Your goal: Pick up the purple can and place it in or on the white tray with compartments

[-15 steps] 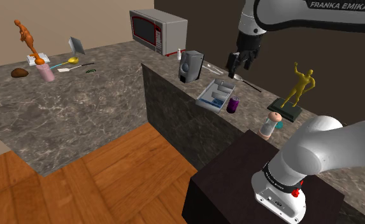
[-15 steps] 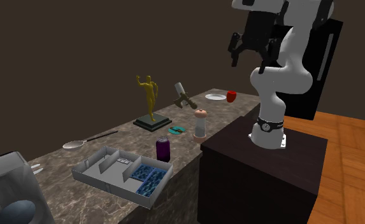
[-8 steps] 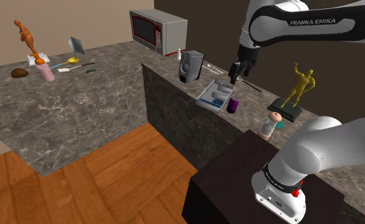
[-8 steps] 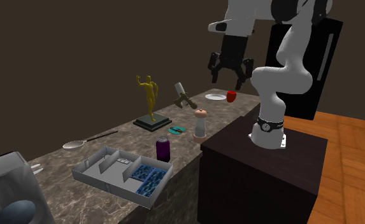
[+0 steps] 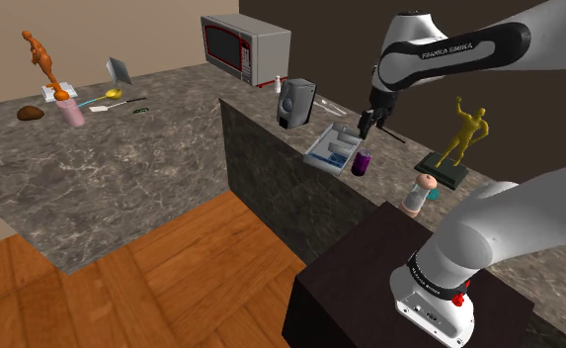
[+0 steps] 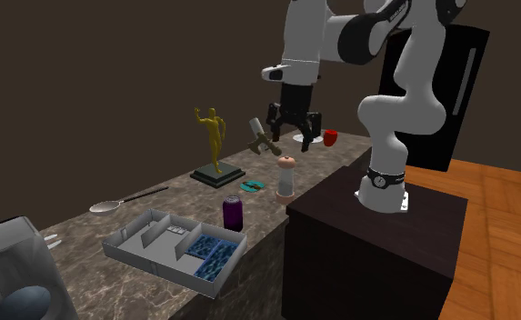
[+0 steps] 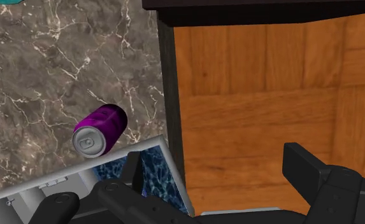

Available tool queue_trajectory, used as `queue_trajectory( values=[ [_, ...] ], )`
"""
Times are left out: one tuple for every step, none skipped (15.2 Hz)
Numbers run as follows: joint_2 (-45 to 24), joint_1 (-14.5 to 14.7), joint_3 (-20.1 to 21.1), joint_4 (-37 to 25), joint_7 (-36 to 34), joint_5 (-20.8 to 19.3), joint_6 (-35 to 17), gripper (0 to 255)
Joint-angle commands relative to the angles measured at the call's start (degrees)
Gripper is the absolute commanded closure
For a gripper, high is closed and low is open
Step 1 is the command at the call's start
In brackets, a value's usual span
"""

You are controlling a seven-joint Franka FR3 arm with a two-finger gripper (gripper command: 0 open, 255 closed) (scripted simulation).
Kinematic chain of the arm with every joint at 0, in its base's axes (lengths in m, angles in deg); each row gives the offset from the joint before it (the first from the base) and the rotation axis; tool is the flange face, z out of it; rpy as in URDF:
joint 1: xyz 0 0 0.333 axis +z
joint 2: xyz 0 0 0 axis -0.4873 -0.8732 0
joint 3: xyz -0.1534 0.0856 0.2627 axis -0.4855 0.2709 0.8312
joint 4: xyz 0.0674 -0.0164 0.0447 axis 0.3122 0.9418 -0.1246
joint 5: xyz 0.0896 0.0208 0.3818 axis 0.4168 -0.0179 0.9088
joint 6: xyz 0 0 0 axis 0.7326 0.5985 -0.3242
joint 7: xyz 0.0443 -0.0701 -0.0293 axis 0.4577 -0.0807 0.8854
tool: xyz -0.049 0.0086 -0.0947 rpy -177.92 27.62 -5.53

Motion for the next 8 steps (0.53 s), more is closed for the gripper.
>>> queue_trajectory(
  values=[
    [-3.6,-0.3,-2.3,-0.2,2.7,0.0,-3.5,0],
    [-5.6,-0.3,-3.4,-0.5,4.0,0.2,-5.1,0],
    [-7.5,-0.3,-4.5,-0.9,5.5,0.5,-6.7,0],
    [-9.6,-0.3,-5.6,-1.4,7.0,1.0,-8.3,0],
    [-11.7,-0.3,-6.7,-1.9,8.5,1.6,-9.8,0],
    [-13.9,-0.2,-7.7,-2.6,10.2,2.3,-11.3,0],
    [-16.2,-0.2,-8.7,-3.3,11.9,3.3,-12.7,0],
    [-18.5,-0.1,-9.6,-4.1,13.8,4.4,-14.1,0]
  ],
)
